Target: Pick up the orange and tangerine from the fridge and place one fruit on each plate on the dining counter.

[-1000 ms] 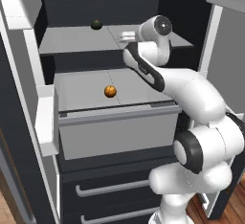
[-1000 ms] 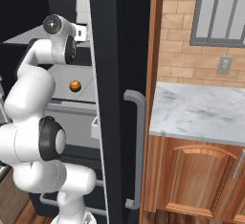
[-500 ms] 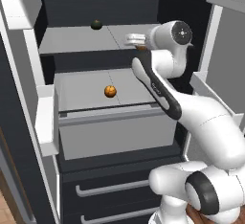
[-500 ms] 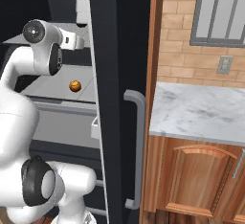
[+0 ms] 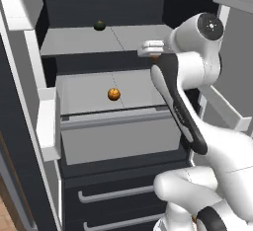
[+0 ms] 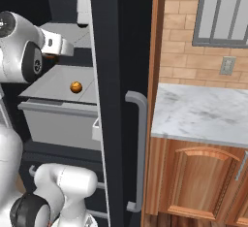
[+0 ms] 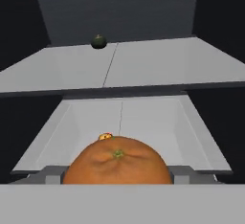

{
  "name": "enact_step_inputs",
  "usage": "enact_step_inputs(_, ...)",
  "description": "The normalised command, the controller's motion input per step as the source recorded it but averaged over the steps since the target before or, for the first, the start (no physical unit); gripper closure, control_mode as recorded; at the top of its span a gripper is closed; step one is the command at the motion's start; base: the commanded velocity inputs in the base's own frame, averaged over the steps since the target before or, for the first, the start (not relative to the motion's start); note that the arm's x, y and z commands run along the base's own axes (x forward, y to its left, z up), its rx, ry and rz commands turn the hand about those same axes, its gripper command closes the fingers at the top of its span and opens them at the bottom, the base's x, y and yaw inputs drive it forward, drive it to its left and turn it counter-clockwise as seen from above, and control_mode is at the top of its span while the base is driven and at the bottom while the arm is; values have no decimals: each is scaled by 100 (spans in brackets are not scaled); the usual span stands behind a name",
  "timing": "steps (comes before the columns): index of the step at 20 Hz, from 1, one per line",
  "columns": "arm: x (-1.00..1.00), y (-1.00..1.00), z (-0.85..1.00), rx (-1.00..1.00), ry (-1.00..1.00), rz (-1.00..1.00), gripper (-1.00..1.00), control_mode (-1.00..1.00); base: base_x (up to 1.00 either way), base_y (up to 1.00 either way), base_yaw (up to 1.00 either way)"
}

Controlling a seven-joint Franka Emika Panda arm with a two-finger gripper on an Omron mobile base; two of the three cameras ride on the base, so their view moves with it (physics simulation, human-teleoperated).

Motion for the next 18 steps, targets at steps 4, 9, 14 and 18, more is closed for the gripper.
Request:
enact_step_inputs(4, -100, -34, -36, -14, 0, 0, 100, -100, 0, 0, 0)
enact_step_inputs(9, -79, -35, -35, -13, 2, 0, 100, -100, 0, 0, 0)
enact_step_inputs(14, -87, -35, -3, -1, 2, 0, 100, -100, 0, 0, 0)
enact_step_inputs(18, -80, 12, 7, -3, 3, -6, 100, -100, 0, 0, 0)
